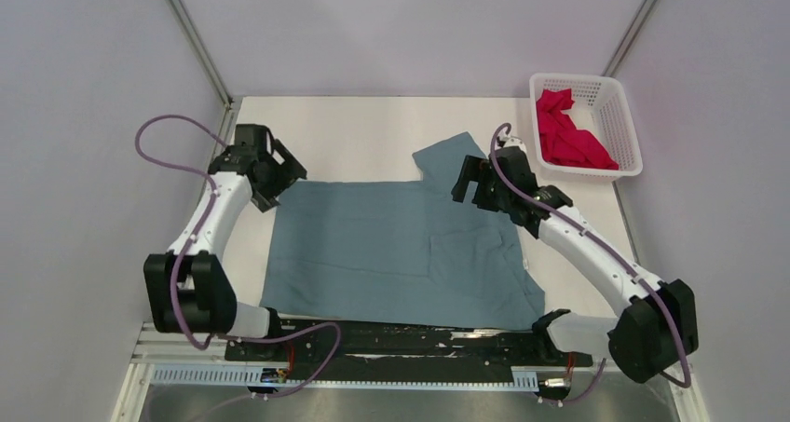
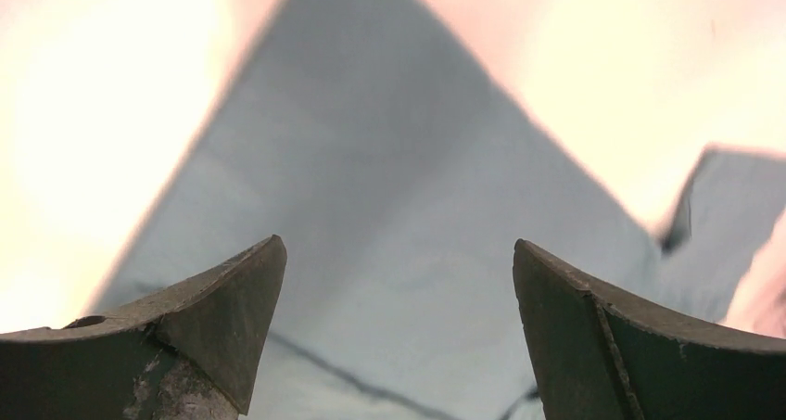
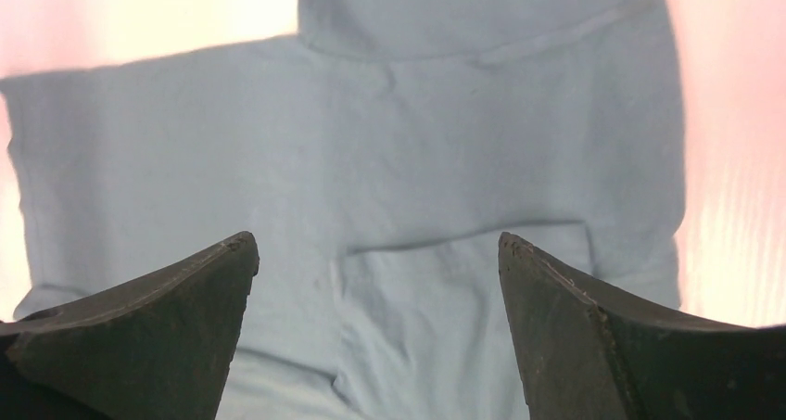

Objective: Fold and stack the t-shirts
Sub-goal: Grab the side of the flattened tshirt furthest away from the robot with both arms, then fold the other side of the tshirt into a rectangle

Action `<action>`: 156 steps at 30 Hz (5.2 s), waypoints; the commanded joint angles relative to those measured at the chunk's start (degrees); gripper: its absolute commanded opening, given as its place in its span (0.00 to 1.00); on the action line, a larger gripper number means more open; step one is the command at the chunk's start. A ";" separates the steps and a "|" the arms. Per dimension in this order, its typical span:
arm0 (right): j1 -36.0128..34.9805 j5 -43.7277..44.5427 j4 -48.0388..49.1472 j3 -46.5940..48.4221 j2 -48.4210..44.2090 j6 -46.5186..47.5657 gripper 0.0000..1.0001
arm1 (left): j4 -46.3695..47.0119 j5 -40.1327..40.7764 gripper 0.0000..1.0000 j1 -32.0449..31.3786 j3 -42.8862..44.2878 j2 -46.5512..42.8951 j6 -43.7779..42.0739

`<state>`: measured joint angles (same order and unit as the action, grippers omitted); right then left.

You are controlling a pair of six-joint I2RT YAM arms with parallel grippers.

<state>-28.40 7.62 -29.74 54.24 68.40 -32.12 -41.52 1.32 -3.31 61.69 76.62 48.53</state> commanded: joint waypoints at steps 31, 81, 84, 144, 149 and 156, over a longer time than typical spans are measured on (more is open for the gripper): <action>9.07 -3.97 7.67 1.31 8.59 5.83 1.00 | 16.32 -28.14 1.00 16.65 31.07 39.10 -53.04; 9.08 4.41 7.61 0.33 8.91 9.33 1.00 | -6.57 -25.54 1.00 13.32 38.42 46.86 -56.22; 9.12 4.40 7.67 0.33 9.03 9.08 1.00 | -6.16 -25.45 1.00 13.28 37.03 46.65 -54.23; 12.18 5.37 6.82 52.11 62.77 18.90 0.10 | -6.45 -18.35 0.00 10.26 26.35 36.94 -48.18; 11.93 5.08 7.14 52.54 59.30 21.09 0.00 | -6.12 -19.99 0.00 9.85 25.95 34.88 -46.60; 11.27 2.55 8.46 43.45 48.13 21.38 0.00 | -7.29 -17.00 0.00 8.68 26.76 32.51 -45.33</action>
<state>-16.27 11.79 -23.14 102.26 126.67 -11.64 -48.80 -17.21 5.93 87.77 113.06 1.52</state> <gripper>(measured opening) 0.015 0.018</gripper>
